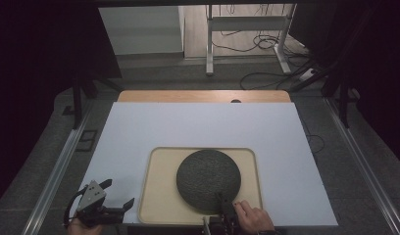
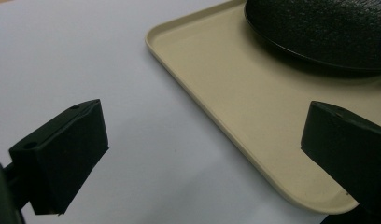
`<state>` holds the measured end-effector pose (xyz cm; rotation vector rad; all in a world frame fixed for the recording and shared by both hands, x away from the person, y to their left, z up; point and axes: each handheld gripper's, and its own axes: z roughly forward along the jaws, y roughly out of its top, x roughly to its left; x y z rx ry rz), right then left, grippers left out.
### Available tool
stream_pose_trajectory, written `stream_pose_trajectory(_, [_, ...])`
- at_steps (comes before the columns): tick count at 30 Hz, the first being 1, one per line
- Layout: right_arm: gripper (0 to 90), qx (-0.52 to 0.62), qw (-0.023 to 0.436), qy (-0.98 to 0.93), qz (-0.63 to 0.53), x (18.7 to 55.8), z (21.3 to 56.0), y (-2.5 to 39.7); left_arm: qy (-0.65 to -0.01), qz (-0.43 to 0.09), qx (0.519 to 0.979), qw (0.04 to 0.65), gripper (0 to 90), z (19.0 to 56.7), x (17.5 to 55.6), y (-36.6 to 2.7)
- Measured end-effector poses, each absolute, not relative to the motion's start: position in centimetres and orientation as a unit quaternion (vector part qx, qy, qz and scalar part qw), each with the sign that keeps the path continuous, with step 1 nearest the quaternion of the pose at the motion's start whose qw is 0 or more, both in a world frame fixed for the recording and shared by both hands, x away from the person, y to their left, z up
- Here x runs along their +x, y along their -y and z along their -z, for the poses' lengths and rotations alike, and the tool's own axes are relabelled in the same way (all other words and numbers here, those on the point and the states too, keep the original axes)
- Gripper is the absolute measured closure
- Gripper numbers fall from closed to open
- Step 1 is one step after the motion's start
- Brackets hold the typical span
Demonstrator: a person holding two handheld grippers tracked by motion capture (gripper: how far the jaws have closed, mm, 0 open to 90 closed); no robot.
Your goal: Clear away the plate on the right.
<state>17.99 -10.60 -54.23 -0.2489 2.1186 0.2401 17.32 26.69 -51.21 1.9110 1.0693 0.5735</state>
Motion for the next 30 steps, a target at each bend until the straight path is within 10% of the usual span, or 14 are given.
stream_pose_trajectory(30, [44.7, -0.05, 0.44, -0.887, -0.135, 17.2, 51.7, 13.1, -0.427, -0.229, 0.765, 0.424, 0.3, 51.2, 17.4, -26.6])
